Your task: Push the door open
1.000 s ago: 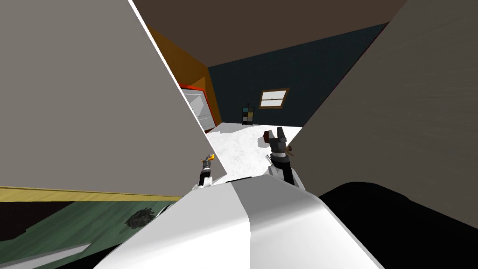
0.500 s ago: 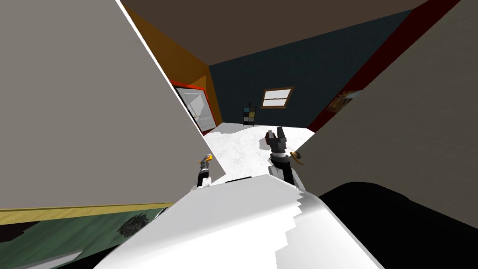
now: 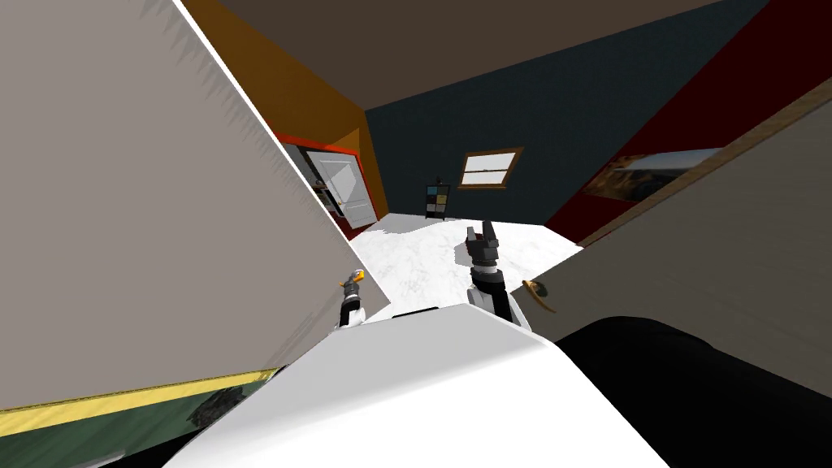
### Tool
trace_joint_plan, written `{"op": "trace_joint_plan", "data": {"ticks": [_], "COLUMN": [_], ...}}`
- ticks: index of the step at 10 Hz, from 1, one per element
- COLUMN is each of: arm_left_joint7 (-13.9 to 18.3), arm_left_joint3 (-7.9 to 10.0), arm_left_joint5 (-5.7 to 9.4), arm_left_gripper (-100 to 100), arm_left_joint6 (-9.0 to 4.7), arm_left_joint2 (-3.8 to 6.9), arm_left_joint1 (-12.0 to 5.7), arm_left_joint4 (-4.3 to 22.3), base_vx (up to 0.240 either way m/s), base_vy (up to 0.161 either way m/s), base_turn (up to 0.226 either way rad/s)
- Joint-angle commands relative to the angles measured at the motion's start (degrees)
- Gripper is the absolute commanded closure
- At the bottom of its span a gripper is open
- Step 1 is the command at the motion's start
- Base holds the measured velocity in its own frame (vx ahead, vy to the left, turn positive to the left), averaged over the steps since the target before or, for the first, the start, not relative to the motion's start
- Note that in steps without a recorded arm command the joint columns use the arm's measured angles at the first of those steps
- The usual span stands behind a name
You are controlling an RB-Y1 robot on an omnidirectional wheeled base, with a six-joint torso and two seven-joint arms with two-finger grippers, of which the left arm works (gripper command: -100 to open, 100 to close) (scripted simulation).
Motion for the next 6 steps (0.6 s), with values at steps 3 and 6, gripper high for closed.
{"op": "trace_joint_plan", "data": {"ticks": [3, 6], "arm_left_joint7": [-0.7, -1.6], "arm_left_joint3": [2.36, 4.37], "arm_left_joint5": [1.42, 2.69], "arm_left_gripper": [100, 100], "arm_left_joint6": [-0.98, -1.11], "arm_left_joint2": [1.06, 1.39], "arm_left_joint1": [-0.03, 0.16], "arm_left_joint4": [1.3, 1.6], "base_vx": [0.208, 0.206], "base_vy": [-0.038, -0.052], "base_turn": [0.059, 0.064]}}
